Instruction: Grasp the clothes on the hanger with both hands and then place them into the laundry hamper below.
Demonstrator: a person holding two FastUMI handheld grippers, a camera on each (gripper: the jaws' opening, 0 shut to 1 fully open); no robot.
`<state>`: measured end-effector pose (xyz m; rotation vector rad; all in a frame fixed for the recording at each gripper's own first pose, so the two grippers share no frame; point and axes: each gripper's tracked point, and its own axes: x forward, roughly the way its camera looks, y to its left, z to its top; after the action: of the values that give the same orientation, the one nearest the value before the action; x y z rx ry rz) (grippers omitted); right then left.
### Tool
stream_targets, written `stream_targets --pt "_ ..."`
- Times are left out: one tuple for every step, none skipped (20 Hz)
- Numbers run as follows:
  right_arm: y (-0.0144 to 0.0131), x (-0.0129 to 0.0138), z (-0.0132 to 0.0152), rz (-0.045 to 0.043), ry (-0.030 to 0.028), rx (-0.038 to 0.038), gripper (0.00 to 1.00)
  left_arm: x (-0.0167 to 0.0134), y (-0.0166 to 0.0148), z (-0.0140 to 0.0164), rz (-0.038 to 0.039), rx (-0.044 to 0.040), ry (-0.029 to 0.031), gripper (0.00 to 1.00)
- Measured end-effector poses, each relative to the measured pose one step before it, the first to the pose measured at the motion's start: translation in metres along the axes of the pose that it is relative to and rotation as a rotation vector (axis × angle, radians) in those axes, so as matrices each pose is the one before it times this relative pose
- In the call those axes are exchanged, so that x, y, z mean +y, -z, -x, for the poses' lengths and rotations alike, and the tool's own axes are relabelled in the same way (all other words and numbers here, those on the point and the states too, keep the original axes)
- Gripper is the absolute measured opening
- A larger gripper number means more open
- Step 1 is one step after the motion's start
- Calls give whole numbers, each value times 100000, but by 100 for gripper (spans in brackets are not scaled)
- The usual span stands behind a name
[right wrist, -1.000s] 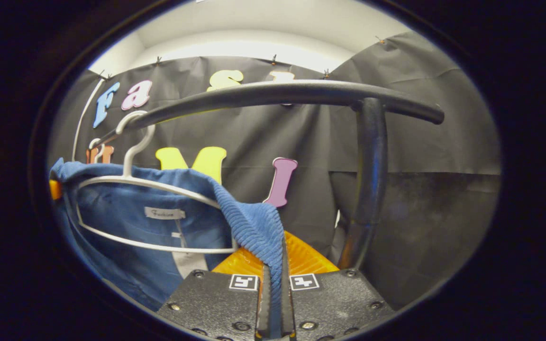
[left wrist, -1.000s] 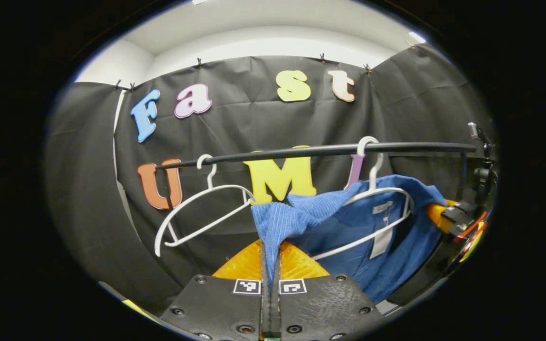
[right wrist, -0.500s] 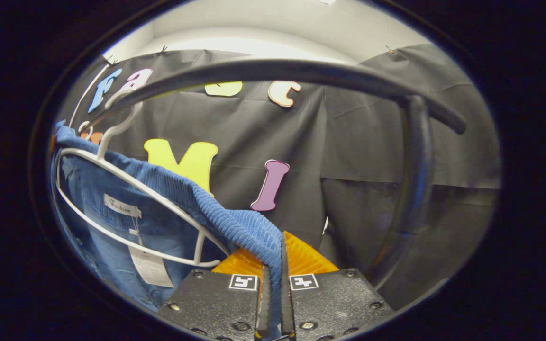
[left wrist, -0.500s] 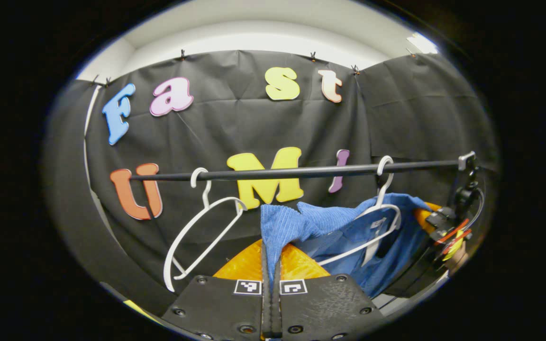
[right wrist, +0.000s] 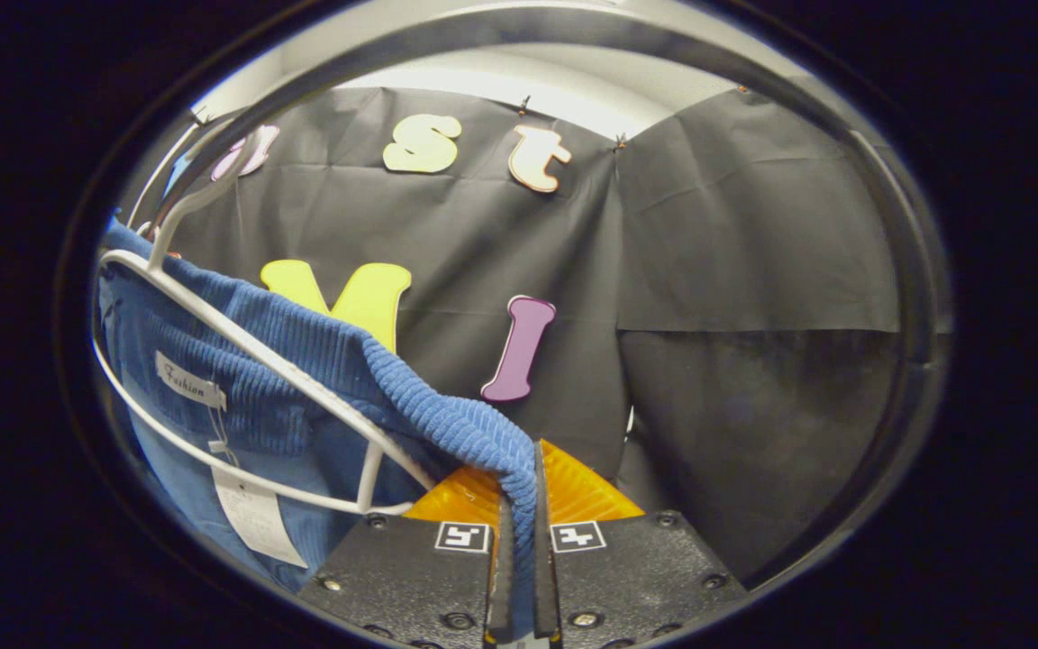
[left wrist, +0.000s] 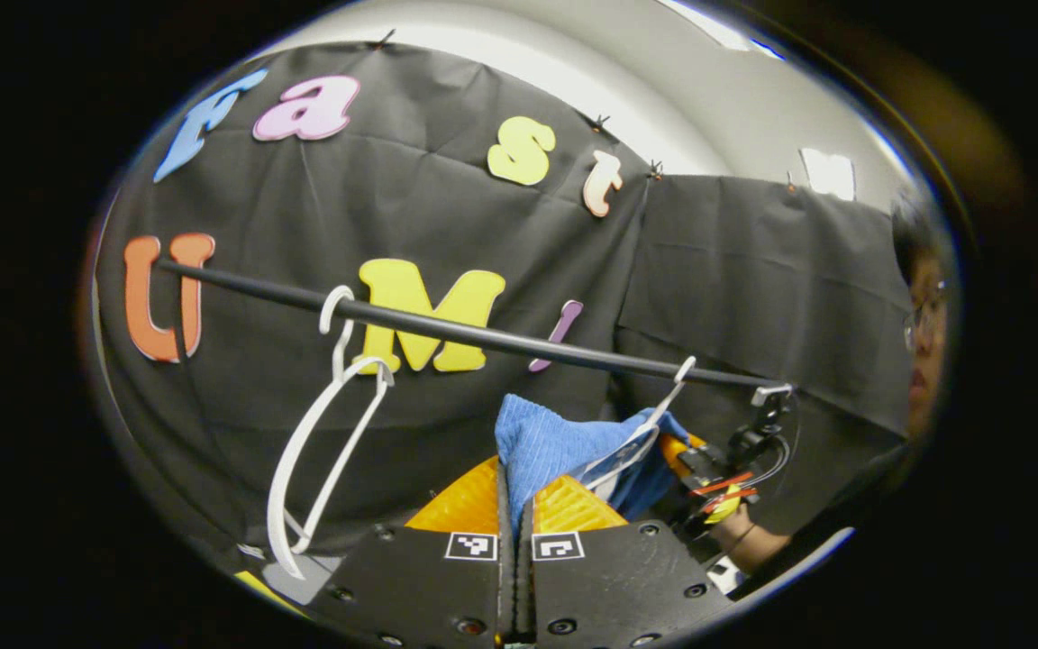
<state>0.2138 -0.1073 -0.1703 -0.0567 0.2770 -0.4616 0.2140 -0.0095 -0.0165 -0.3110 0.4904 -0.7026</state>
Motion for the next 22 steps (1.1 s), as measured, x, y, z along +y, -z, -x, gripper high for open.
stream_targets --pt "196 309 -312 -2488 -91 849 12 612 -2 -333 5997 591 1472 5" --pt "551 -147 161 -2683 -150 276 12 358 162 -238 5241 236 1224 0" --pt "50 108 -305 -864 43 -335 12 448 204 120 3228 1293 685 0" --pt "-205 -148 -33 42 555 -1002 12 416 162 -1 2032 1182 1479 0" --pt "81 103 -58 693 688 -437 12 295 339 -122 1757 1788 1223 5" --pt "64 -10 44 1464 748 -135 11 16 446 -229 1188 1628 1743 5" --pt "182 -62 -89 2082 414 531 12 -178 173 -158 544 660 2863 5" --pt "93 -27 -169 541 420 455 12 51 -180 -219 -432 188 2519 5" --pt "81 125 -27 438 -20 873 12 387 -76 -212 -2059 956 1438 0" --pt "-14 -56 143 933 208 277 11 641 273 87 -2535 1650 -478 5" --pt "-181 -150 114 1804 478 -233 11 426 243 -92 -3012 1604 475 0" --pt "-92 -174 41 2059 834 -894 12 576 153 -323 -4269 1197 -114 1" --pt "-112 -43 34 1481 867 -564 11 300 192 -472 -2811 1825 1127 0" --pt "92 -14 -47 529 935 -232 12 225 303 -512 -2877 1591 574 0" --pt "105 11 -68 256 472 727 12 301 497 -490 -1115 2689 271 0" --pt "87 342 86 -256 -201 629 12 900 186 -4 -1300 593 -3497 5" --pt "91 309 204 232 -379 524 12 418 177 -272 -220 225 -393 0" --pt "-148 -683 19 743 1082 -41 12 -213 657 -488 201 2737 206 0" --pt "-80 -204 -234 855 1139 -347 11 190 801 -278 -276 2488 -106 5" --pt "-77 -104 -191 306 1120 -783 12 461 505 -635 -303 1440 -42 0" --pt "152 143 -32 229 582 21 12 430 752 -587 -376 1986 -351 0" --pt "105 56 -29 195 69 -28 12 582 467 -390 -788 910 -1367 5"
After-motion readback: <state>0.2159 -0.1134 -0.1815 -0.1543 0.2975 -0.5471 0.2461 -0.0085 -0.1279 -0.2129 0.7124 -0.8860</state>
